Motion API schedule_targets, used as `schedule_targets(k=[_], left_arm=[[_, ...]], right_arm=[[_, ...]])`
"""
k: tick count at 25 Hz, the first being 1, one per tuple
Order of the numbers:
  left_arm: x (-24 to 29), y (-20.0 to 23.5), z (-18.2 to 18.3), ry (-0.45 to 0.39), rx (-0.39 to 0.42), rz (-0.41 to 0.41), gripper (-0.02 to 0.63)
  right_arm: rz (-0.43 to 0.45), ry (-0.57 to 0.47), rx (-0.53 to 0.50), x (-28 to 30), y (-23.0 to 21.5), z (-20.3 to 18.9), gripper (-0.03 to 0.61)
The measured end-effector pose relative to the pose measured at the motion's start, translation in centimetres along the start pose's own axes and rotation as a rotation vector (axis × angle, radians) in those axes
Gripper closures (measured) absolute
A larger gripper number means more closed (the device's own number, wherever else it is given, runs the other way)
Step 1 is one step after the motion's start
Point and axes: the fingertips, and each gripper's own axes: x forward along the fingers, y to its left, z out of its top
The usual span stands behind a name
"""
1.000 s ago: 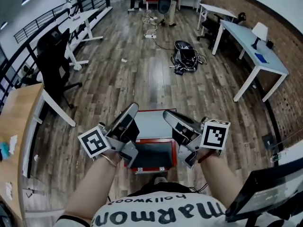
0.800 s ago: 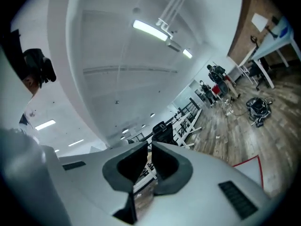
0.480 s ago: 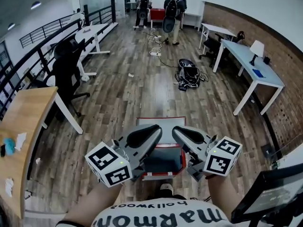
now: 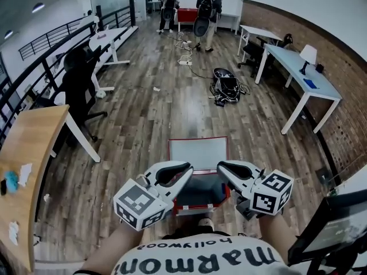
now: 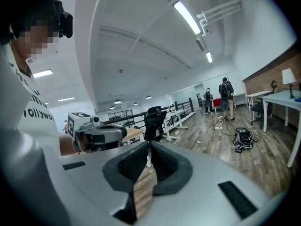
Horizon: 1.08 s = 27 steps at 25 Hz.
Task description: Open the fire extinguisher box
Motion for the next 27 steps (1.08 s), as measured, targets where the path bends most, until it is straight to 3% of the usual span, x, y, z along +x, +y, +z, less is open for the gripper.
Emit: schedule_targets(k=[2, 8, 27], left_arm=[[-0.2, 0.4, -1.2, 0.03, 0.005, 0.007, 0.581], [-1.1, 1.9, -1.7, -0.01, -0.132, 0.043, 0.581], [-0.7, 1.9, -2.5, -0.025, -0.168, 0.067, 0.581]], right_arm=[[-0.023, 0.015, -0.008, 0.0, -0.4, -0.6, 0.551], [-0.042, 0.017, 0.011, 0.0, -0.9, -1.0, 0.561], [-0.029, 0.036, 0.004, -0.7, -1.2, -1.9, 0.561]])
